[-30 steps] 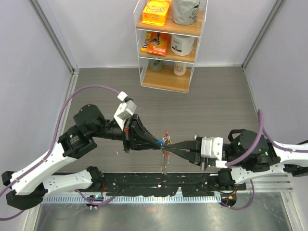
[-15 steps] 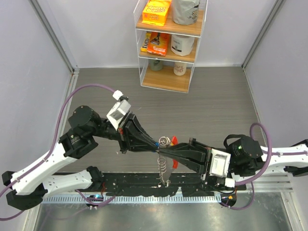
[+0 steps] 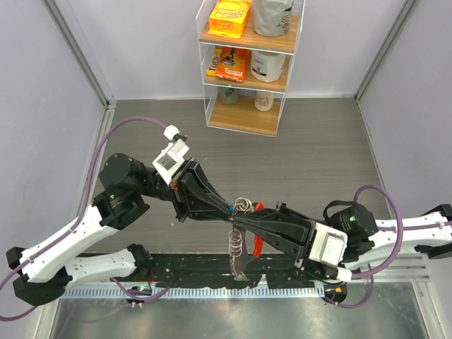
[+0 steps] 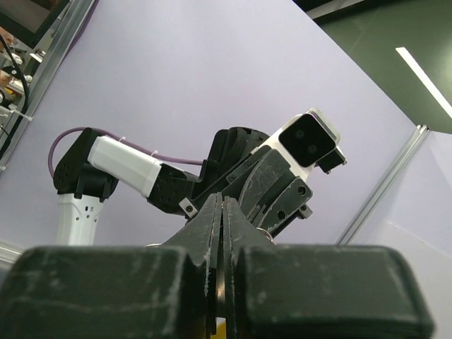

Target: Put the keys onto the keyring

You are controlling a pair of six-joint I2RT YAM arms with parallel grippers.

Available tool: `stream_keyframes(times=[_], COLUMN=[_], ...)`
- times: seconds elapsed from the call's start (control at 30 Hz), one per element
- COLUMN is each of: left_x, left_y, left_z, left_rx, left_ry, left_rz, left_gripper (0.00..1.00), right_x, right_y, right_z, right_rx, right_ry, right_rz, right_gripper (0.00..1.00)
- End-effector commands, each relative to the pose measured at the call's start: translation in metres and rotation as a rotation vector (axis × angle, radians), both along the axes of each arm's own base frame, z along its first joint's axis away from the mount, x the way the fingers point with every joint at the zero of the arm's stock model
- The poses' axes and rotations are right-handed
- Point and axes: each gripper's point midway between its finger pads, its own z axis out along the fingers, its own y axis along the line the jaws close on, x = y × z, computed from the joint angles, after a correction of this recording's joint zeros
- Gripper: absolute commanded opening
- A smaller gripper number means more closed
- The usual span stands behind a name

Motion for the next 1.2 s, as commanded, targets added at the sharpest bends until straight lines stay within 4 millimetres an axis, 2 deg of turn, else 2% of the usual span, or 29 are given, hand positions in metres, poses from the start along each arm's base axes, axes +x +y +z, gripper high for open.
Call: stream_keyframes(times=[0.0,0.17,0.27,0.4,0.47,0.6,0.77,0.87,1.1,1.17], left_x=[0.002,0.008,0.018,0.027,0.029,0.022,0.008,0.003,-0.006,-0.003], left_y=[-0.009,-0.003,0.004,0.018,0.026,0.036,0.044,0.043,0.036,0.032], left_z=[-0.024,-0.027,-0.036,-0.031,-0.021,0.003,0.030,0.035,0.040,0.033], left_rx=[0.099,0.119,0.177,0.193,0.182,0.119,-0.006,-0.048,-0.152,-0.150], left_ry=[0.040,0.003,-0.024,-0.075,-0.103,-0.149,-0.228,-0.245,-0.242,-0.233], left_rz=[-0.019,0.055,0.150,0.257,0.303,0.305,0.260,0.229,0.148,0.150], left_gripper=[0.14,0.49,0.59,0.61,0.61,0.61,0.63,0.64,0.64,0.63], right_x=[0.008,0.011,0.012,0.012,0.017,0.016,0.020,0.022,0.014,0.010], right_y=[-0.044,-0.055,-0.060,-0.064,-0.067,-0.068,-0.060,-0.051,-0.033,-0.029], right_z=[0.060,0.054,0.049,0.045,0.043,0.039,0.031,0.025,0.018,0.018], right_rx=[0.231,0.237,0.239,0.229,0.229,0.213,0.138,0.081,-0.011,-0.013], right_ry=[-0.018,0.029,0.045,0.058,0.088,0.116,0.202,0.260,0.393,0.419], right_rz=[-0.044,-0.033,-0.022,-0.009,-0.026,-0.002,0.027,0.036,0.134,0.169], right_gripper=[0.05,0.05,0.06,0.06,0.06,0.06,0.05,0.06,0.06,0.05])
